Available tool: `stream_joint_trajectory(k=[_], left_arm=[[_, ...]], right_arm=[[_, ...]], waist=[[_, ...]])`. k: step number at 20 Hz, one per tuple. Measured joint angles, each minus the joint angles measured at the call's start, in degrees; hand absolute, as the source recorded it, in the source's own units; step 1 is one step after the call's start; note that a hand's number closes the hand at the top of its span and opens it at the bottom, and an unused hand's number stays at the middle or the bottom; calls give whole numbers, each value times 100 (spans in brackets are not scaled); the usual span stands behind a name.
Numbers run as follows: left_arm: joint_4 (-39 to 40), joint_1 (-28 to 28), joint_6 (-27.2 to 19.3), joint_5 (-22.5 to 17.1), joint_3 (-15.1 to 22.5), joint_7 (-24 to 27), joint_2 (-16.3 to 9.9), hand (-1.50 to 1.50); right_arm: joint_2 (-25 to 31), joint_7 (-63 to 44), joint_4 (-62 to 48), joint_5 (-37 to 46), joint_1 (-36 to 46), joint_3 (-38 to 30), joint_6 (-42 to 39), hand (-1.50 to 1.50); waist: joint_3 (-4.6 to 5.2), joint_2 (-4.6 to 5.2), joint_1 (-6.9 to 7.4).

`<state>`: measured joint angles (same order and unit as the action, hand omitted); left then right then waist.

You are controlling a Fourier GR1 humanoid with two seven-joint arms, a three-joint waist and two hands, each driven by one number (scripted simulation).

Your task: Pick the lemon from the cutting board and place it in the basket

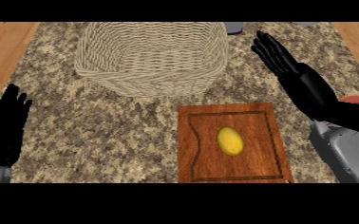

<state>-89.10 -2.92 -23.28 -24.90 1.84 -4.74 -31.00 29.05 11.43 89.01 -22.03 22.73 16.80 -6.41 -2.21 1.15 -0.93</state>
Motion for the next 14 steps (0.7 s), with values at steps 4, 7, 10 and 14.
stream_joint_trajectory(k=[4, 7, 10, 14], left_arm=[[-315, 111, -32, 221, 239, 146, 150, 0], [-566, 150, 23, 345, 525, 467, 419, 0], [-714, 203, 104, 428, 816, 601, 630, 0], [-725, 291, 105, 523, 1010, 709, 823, 0]], right_arm=[[-110, -95, 208, 45, -490, -160, 454, 150], [-100, -99, 587, 336, -1003, -42, 796, 150], [-416, -83, 1075, 1197, -1407, 741, 1317, -150], [-1078, -550, 1262, 2466, -1876, 1575, 2617, -150]], waist=[[140, -97, -40], [187, -155, -140], [214, -173, -115], [235, -180, -117]])
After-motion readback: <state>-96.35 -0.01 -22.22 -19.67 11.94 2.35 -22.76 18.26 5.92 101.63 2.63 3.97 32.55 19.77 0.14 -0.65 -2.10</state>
